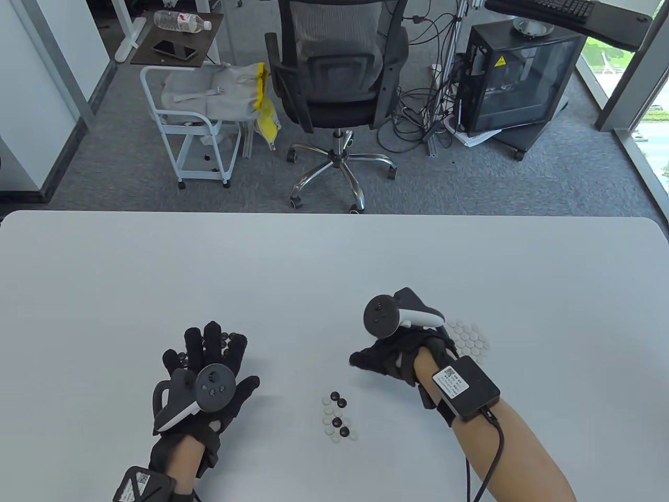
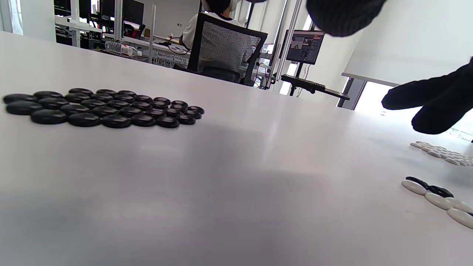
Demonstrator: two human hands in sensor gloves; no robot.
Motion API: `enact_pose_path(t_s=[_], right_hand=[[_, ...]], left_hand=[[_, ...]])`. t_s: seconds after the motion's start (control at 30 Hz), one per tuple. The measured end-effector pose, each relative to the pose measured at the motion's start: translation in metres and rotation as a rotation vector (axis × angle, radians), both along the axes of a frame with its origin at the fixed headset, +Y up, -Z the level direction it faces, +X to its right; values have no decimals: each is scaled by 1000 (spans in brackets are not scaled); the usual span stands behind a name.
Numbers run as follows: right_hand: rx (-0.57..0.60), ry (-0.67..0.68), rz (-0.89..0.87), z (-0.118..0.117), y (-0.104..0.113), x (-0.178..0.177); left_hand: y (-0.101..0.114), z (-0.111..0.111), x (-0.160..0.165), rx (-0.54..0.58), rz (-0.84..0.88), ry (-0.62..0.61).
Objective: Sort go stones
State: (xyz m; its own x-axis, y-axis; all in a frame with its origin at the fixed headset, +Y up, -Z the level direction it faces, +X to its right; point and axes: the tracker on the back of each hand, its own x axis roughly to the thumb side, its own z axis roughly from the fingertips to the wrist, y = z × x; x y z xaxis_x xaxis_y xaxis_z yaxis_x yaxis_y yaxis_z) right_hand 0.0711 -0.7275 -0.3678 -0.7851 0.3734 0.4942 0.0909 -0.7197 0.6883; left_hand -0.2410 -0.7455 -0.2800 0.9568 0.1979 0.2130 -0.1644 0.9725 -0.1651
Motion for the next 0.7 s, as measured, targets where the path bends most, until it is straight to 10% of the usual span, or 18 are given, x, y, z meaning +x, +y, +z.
enact_pose_path(t_s=[0.27, 0.7], right_hand=[[-32, 190, 10, 32, -22, -53], [20, 91, 66, 3, -44, -63]], left_hand=[[0, 1, -1, 5, 6, 4], [1, 1, -6, 4, 26, 14]])
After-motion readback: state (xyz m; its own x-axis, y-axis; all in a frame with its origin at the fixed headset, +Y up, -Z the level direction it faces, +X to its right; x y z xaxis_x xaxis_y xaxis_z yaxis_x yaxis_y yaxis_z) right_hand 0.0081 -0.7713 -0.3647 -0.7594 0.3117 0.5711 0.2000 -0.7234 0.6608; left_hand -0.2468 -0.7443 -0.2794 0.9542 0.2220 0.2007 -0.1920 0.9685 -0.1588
